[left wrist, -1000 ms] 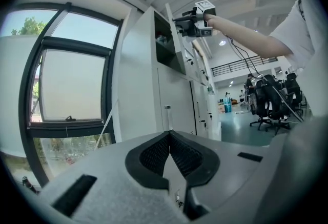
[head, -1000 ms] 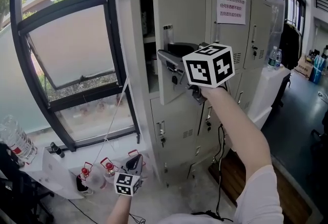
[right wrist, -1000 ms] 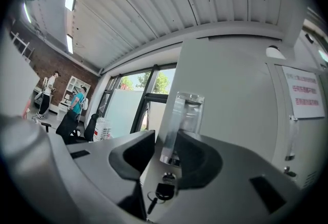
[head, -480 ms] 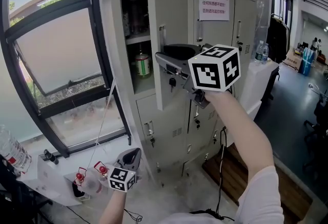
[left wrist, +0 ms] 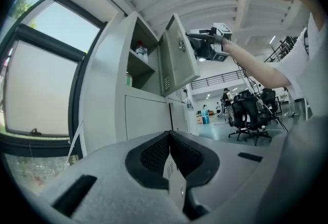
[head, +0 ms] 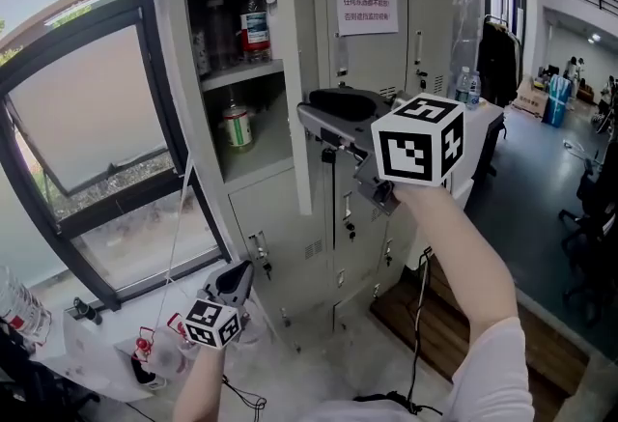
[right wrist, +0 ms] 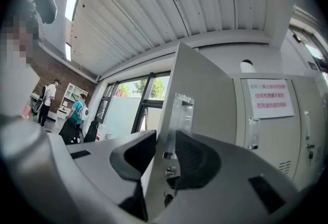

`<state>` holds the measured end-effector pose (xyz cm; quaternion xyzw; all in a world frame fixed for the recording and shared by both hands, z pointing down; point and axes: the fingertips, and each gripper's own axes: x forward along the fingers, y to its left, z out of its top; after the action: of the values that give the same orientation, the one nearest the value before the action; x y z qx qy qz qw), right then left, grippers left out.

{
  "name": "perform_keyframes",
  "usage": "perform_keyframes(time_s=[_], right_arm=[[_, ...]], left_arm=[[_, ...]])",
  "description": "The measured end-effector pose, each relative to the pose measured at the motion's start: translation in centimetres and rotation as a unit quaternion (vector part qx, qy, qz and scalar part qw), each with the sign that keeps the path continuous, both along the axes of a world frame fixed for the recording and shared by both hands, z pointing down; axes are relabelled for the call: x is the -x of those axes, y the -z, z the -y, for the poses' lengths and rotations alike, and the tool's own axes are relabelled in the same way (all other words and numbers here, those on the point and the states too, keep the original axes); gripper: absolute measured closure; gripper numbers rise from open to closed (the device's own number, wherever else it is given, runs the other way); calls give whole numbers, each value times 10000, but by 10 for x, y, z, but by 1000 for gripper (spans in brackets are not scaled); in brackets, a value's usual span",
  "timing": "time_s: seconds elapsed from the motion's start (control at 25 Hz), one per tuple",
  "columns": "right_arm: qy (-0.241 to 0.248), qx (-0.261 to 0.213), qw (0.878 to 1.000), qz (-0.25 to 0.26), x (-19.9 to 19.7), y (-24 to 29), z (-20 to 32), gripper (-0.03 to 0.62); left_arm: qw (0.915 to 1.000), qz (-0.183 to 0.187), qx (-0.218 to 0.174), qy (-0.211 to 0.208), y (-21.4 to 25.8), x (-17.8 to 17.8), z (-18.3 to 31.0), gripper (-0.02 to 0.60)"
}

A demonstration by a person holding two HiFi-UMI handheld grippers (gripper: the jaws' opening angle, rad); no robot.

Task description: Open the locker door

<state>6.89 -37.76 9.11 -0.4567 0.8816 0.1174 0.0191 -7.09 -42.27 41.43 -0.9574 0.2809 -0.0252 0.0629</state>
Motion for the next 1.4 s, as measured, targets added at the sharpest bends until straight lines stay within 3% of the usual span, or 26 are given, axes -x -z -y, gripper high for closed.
perform_keyframes(time_s=[0.36, 0.84, 1.04, 1.4], right_arm=[[-373, -138, 9992, 7, -47, -3, -29, 537], [-916, -122, 9956, 141, -116, -4, -45, 559], [-1312, -130, 9909, 287, -148, -5, -45, 562], [-2178, -277, 9755, 112, -202, -15, -42, 576]], left_arm=[[9985, 123, -206, -491, 21, -48, -10, 574], [9962, 182, -165, -835, 15, -92, -19, 574], [9957, 194, -138, -896, 11, -101, -18, 574], [9950, 210, -133, -968, 10, -112, -16, 574]])
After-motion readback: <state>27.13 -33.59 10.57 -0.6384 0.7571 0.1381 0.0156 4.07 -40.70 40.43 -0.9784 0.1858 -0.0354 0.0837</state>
